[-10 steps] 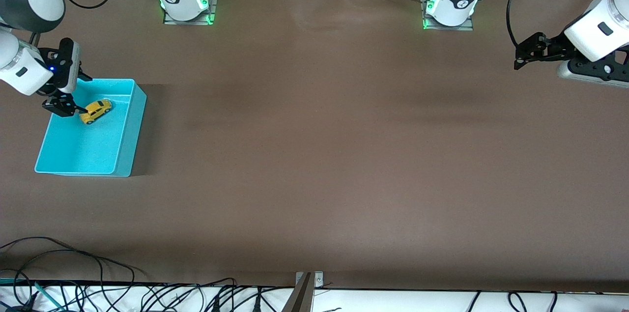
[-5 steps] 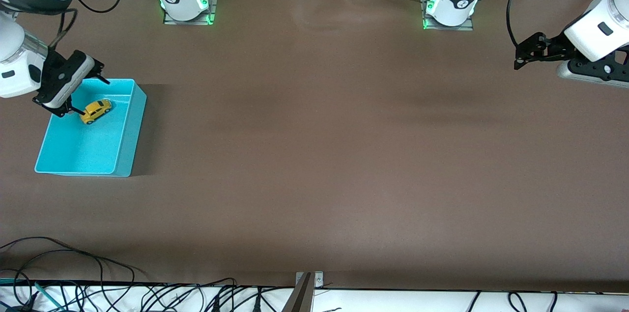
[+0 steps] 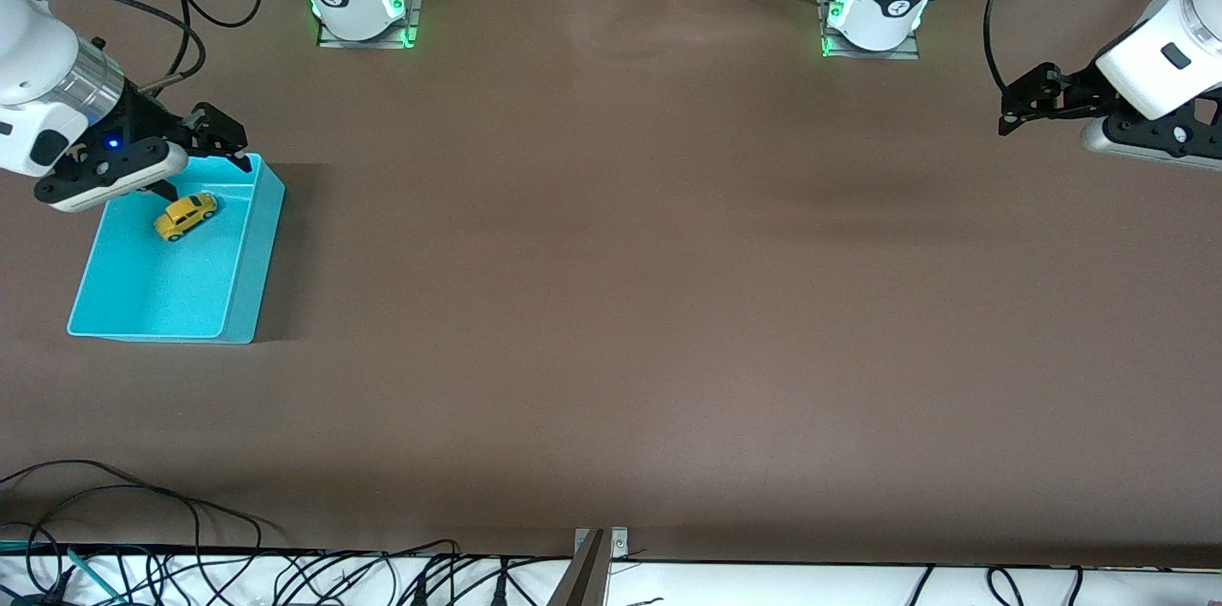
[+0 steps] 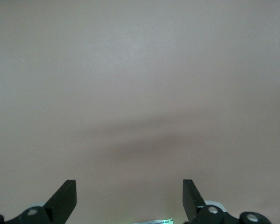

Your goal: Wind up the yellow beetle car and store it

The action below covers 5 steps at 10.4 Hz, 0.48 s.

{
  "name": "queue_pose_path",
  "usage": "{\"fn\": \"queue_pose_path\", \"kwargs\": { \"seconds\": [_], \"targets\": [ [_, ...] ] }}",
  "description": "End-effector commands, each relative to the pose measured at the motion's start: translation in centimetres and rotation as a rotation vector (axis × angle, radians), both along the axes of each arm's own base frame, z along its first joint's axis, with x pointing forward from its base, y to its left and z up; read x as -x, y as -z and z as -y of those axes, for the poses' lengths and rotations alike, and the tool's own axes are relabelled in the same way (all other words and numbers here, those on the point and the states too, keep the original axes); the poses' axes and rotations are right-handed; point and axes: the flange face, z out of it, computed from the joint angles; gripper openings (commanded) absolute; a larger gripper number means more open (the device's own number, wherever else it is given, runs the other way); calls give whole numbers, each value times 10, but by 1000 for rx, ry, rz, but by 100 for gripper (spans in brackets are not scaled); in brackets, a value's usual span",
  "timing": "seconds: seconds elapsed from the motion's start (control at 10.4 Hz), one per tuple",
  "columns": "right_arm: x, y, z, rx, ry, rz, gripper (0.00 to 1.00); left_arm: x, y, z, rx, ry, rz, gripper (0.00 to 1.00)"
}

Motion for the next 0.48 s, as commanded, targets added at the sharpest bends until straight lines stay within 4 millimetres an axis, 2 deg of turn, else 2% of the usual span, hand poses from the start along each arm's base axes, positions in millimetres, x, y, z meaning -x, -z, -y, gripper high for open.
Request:
{"fn": "queue_pose_path", "kwargs": {
  "seconds": [0.0, 0.29, 0.39],
  "targets": [
    [19, -27, -7, 71, 120, -14, 100, 0, -4, 1, 29, -10, -6, 100],
    [22, -33, -14, 97, 203, -12, 100, 0, -4, 1, 29, -10, -6, 100],
    [21, -43, -22, 90, 190, 9, 100, 0, -4, 1, 29, -10, -6, 100]
  ]
}}
